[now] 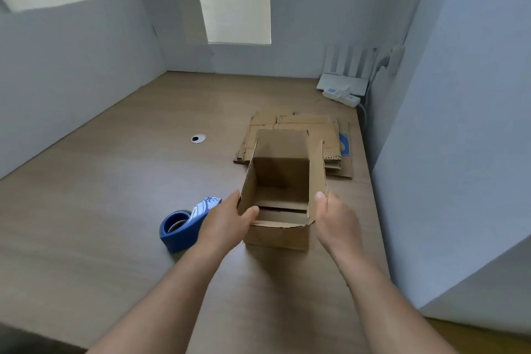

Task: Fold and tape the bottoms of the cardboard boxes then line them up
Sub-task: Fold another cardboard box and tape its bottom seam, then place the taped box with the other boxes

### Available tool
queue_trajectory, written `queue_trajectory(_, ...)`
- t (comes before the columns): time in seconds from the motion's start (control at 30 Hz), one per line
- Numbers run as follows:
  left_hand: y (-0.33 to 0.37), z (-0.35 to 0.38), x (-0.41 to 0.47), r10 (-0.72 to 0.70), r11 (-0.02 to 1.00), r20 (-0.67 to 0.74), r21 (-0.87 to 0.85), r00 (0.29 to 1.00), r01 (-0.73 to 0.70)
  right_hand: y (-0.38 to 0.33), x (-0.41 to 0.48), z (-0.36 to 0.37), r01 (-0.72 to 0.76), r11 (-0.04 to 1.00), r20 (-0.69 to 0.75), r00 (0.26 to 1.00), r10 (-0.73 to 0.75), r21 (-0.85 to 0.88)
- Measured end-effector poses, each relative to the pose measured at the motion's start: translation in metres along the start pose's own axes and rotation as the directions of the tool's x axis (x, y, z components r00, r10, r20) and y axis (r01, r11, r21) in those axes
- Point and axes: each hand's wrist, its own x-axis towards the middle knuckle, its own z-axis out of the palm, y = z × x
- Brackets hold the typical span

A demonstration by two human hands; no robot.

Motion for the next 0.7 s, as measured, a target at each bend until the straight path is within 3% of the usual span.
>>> queue_trajectory(0.1, -0.002, -0.001, -0.002, -0.058, 0.998, -0.021, -0.025, 0.998, 0.057, -0.001, 0.001, 0.001, 0.014, 0.996, 0.038, 0.999, -0.01, -0.093)
queue_trajectory(0.3, -0.002, -0.005, -0.01, 0.015, 1.0, -0.246, 0.017, 0.969, -0.011, -0.009, -0.012, -0.009, 0.075, 0.99, -0.049, 0.996, -0.081, -0.119)
queue_trajectory(0.47, -0.022, -0.039, -0.026, -0.067, 0.987, -0.271, -0.159, 0.96, 0.024, -0.053, -0.031, -0.022, 0.202, 0.974, -0.101, 0.972, -0.212, -0.106)
queue_trajectory(0.57, -0.05, -0.068, -0.041, -0.12, 0.977, -0.285, -0.204, 0.951, 0.062, -0.085, -0.048, -0.009, 0.284, 0.954, -0.073, 0.954, -0.291, -0.091)
queue_trajectory(0.7, -0.094, -0.101, -0.07, -0.134, 0.983, -0.417, -0.173, 0.899, 0.066, -0.133, -0.075, 0.019, 0.356, 0.933, 0.002, 0.934, -0.357, -0.055)
